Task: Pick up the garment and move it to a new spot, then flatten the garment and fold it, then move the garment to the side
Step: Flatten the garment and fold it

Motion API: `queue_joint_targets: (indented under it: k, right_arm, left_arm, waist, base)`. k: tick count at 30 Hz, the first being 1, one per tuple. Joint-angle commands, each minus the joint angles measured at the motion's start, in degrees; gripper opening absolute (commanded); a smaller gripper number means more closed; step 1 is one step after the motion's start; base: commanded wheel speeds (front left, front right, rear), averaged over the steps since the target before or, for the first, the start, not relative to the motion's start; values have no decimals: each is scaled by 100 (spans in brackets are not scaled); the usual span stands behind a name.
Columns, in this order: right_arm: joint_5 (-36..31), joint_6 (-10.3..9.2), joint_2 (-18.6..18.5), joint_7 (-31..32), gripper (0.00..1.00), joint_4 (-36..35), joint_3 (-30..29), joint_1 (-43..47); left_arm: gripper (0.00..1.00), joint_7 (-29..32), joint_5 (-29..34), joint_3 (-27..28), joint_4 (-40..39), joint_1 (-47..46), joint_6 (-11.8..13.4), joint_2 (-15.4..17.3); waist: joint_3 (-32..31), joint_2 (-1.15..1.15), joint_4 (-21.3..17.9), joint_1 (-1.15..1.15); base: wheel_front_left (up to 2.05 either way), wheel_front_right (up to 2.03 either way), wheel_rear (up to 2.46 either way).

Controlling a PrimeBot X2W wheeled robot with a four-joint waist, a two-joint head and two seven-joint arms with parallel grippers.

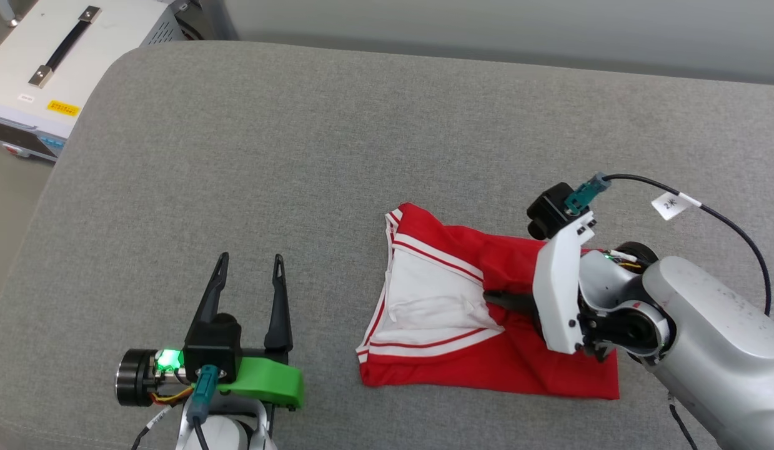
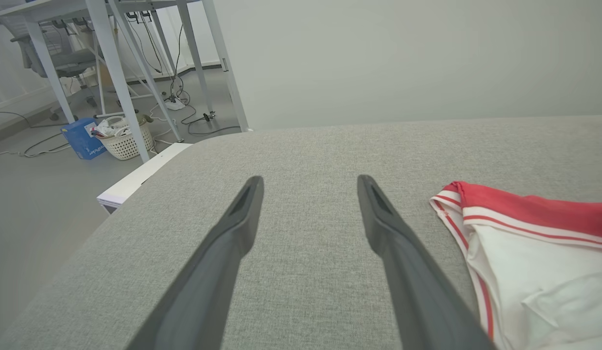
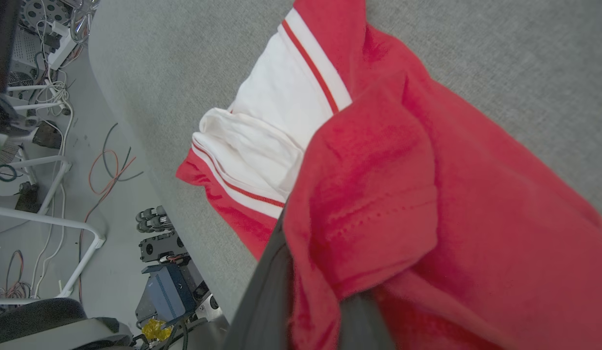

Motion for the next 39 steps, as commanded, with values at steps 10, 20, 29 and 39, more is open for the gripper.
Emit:
queue_joint_targets:
  k: [10,20,29,39]
  right_arm:
    - [-430,-3,586,-611,0,958,438,-549]
    - [-492,-3,588,-1508,92,1285,769,-519]
    - [-745,-3,-95,-3216,100,359,205,-322]
    - [-2584,-3,-89,-5216,100,494,-1634,569]
  left_arm:
    - [100,-33,64,7,-19,-322,-17,-112]
    - [100,-33,68,57,72,-321,-9,-152]
    - [100,-33,78,213,70,-104,6,-100]
    - [100,-33,71,342,-19,137,-17,-36]
  waist:
    - [392,0,118,0]
    - [346,0,40,0]
    - [-38,0,-214,0]
    - [-384,0,-519,0]
  base:
    - [0,0,0]
    - [0,0,0]
    - [0,0,0]
    - [0,0,0]
